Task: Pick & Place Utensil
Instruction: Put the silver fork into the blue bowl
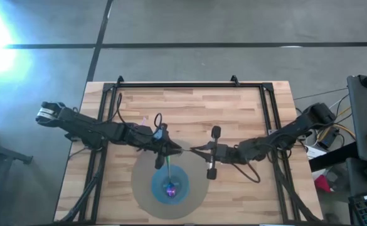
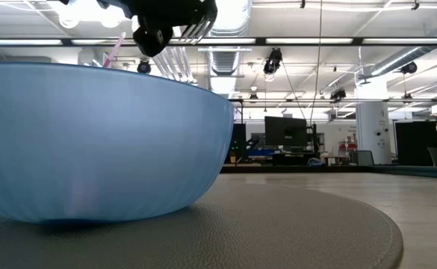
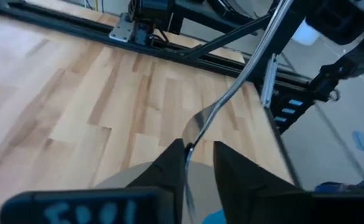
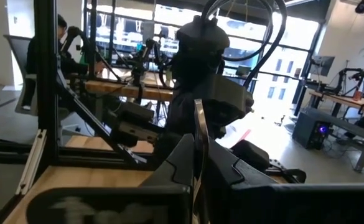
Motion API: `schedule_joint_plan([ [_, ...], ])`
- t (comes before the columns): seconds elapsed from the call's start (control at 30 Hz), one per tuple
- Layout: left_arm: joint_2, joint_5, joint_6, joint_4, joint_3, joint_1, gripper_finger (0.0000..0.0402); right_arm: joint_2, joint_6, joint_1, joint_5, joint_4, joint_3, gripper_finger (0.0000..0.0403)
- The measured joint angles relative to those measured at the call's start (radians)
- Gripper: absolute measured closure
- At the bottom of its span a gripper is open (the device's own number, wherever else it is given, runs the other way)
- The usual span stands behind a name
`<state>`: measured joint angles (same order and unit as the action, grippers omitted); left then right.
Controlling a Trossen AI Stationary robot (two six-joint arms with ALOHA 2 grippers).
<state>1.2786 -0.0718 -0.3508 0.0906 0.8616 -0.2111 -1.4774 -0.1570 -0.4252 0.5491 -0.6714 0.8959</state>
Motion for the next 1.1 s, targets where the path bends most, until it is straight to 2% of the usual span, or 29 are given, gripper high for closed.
schedule_joint_plan([
  [0.1,-0.008,0.021,-0.057,-0.002,0.000,0.004,0.0307,0.025,0.001,0.000,-0.001,0.050,0.000,0.0394],
  [0.27,-0.040,0.035,-0.049,-0.007,0.006,0.011,0.0286,0.095,0.008,0.002,0.005,0.173,0.000,0.0394],
  [0.63,-0.098,0.063,0.013,-0.069,0.087,0.012,0.0289,0.288,0.064,0.003,0.048,0.522,0.000,0.0394],
  [0.77,-0.129,0.062,0.050,-0.148,0.100,0.012,0.0290,0.336,0.176,0.007,0.061,0.589,-0.020,0.0394],
  [0.93,-0.151,0.062,0.051,-0.236,0.099,0.011,0.0291,0.378,0.383,0.022,0.063,0.583,-0.087,0.0394],
  [1.1,-0.152,0.061,0.054,-0.244,0.099,0.009,0.0291,0.373,0.561,0.044,0.062,0.518,-0.158,0.0394],
])
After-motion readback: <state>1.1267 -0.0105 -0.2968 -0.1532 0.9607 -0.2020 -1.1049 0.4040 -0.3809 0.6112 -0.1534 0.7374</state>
